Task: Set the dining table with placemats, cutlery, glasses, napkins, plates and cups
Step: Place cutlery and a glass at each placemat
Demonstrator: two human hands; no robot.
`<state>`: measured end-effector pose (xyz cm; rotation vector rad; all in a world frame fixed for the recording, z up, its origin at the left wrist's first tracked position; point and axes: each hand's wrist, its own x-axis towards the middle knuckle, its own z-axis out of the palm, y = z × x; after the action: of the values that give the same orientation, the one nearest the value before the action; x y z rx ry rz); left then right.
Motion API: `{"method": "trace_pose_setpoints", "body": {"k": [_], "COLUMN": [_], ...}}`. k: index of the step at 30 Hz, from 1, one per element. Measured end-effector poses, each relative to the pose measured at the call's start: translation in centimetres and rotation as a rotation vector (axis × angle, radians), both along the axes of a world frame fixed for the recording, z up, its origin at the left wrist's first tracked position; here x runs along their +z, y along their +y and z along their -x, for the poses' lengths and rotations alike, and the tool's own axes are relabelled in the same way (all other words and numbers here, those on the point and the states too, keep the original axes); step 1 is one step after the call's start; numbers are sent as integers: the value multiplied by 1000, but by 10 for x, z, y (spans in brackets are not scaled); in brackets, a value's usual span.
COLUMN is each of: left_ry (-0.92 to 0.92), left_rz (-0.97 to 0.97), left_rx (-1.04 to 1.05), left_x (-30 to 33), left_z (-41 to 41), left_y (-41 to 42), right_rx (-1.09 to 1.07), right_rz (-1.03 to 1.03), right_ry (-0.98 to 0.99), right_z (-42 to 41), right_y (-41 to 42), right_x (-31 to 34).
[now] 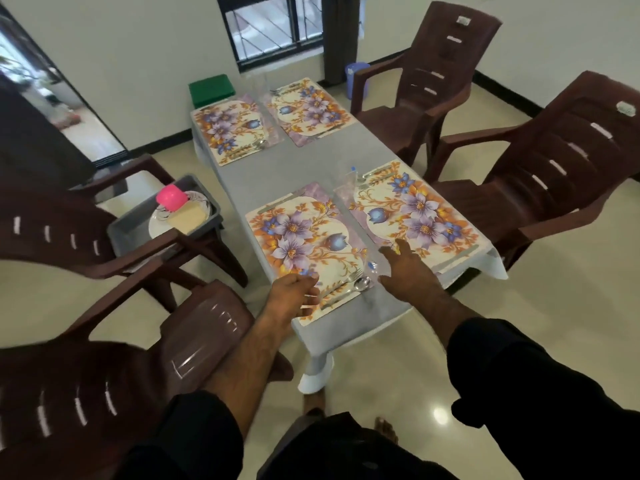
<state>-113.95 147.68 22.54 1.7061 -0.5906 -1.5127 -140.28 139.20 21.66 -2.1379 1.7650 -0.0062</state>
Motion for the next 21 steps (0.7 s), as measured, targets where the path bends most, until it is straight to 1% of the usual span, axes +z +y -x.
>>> {"method": "trace_pose_setpoints", "body": {"k": [5,9,17,21], "left_ry": [-67,-150,-205,-157], "left_rz": [25,44,-48,-84], "left_rx": [71,86,375,543], "left_x": [11,9,-1,2], "left_z": [21,7,-55,-89], "left_y": [49,94,228,322], "right_rx": [38,134,453,666], "right_rz": [225,269,122,53], "right_ry": [-87,-96,-126,-149], "right_z": [13,-8,-95,-149], "right_y": [21,56,160,233], "right_x": [5,9,-2,-6]}}
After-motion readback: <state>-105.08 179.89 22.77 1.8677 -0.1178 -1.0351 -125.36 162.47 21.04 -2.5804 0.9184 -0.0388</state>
